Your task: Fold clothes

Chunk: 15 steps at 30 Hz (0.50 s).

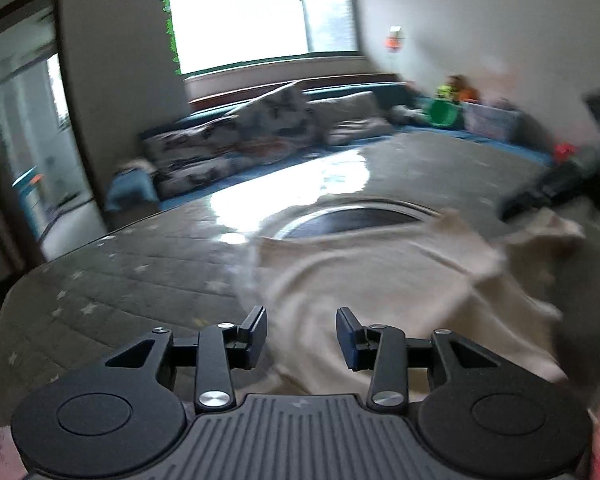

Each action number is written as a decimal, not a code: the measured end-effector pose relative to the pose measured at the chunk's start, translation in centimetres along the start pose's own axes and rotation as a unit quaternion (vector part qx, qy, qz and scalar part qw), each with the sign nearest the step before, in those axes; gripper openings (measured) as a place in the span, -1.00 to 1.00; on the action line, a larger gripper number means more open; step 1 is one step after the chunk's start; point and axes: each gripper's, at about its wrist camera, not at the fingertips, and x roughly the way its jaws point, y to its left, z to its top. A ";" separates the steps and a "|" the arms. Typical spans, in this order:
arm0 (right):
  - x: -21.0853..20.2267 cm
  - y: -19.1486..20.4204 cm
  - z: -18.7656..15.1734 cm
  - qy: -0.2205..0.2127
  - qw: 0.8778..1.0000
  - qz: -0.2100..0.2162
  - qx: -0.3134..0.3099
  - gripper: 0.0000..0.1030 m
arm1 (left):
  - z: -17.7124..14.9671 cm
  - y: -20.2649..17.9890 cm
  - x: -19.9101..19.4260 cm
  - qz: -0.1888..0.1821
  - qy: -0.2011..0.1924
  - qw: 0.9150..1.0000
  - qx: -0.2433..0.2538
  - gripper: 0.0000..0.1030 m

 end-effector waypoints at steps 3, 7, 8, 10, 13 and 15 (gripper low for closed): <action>1.8 -1.5 0.5 0.011 1.000 -0.019 0.007 -0.44 | 1.5 1.3 3.2 0.013 0.017 1.000 -0.007 -0.19; 3.4 -2.7 0.5 0.016 0.999 -0.038 0.013 -0.35 | 2.9 1.7 7.5 0.017 0.041 0.999 0.005 -0.12; 3.7 -3.0 0.5 0.018 0.999 -0.040 0.020 -0.35 | 3.1 1.8 8.4 0.017 0.045 0.999 0.008 -0.11; 4.3 -3.7 0.4 0.022 0.998 -0.044 0.032 -0.35 | 3.6 2.0 10.2 0.016 0.054 0.998 0.004 -0.11; 5.0 -4.4 0.5 0.027 0.998 -0.042 0.044 -0.35 | 3.9 2.1 12.2 0.019 0.059 0.998 -0.002 -0.11; 5.4 -4.6 0.4 0.030 0.998 -0.036 0.050 -0.36 | 4.1 2.3 13.4 0.018 0.062 0.998 -0.008 -0.11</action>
